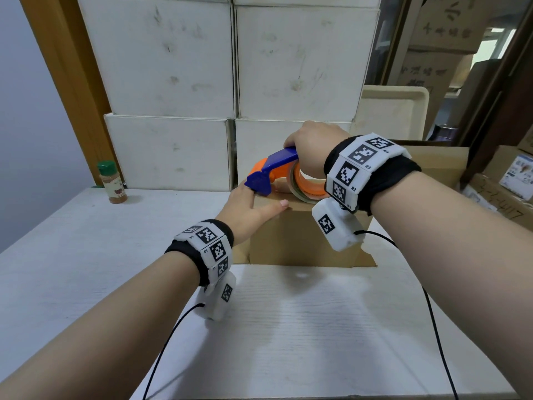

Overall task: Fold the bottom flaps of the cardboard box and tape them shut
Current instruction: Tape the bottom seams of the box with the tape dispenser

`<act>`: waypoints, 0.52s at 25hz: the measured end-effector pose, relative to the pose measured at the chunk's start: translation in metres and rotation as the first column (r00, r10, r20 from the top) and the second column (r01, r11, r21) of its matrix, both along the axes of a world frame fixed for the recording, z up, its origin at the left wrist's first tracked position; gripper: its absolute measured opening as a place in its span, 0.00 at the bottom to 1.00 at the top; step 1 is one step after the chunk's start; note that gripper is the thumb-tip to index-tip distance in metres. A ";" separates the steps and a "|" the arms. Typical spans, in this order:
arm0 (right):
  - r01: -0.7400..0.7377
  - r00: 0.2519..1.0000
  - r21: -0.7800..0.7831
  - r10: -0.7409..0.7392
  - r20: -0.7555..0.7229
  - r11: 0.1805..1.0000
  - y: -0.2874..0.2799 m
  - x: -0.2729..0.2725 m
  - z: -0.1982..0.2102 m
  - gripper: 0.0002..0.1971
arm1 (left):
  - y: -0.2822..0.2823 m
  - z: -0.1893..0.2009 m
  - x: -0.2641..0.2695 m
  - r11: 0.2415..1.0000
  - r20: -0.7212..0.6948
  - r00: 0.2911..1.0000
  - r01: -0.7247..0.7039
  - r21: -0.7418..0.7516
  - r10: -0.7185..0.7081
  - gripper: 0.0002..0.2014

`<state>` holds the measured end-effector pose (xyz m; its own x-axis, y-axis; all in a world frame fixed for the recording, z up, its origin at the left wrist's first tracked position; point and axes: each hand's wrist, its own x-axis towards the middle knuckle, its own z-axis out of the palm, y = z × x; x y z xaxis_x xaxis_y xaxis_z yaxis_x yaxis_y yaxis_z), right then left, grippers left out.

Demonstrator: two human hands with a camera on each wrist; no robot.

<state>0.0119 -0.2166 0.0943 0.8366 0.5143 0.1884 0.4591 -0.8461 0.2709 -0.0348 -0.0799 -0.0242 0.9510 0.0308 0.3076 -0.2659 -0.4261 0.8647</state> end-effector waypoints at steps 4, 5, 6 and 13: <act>0.006 1.000 -0.010 -0.006 0.003 1.000 0.001 0.001 0.000 0.18 | 0.008 0.001 0.003 0.954 0.032 0.999 -0.050 0.296 0.043 0.24; 0.011 1.000 -0.017 -0.011 0.002 1.000 0.002 0.002 0.000 0.18 | 0.009 0.002 0.003 0.913 0.044 0.997 -0.072 0.400 0.060 0.25; 0.012 1.000 -0.019 -0.013 -0.003 1.000 0.002 0.002 0.000 0.18 | 0.011 0.004 0.002 0.868 0.046 0.996 -0.090 0.488 0.078 0.26; 0.012 0.998 0.005 -0.012 -0.061 1.000 -0.002 0.003 0.003 0.20 | 0.012 0.016 -0.002 0.718 -0.037 0.992 -0.062 0.693 0.121 0.31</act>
<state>0.0147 -0.2187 0.0970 0.8529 0.5032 0.1390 0.4644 -0.8530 0.2382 -0.0365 -0.0675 -0.0080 0.9754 -0.0738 0.2080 -0.1422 -0.9308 0.3366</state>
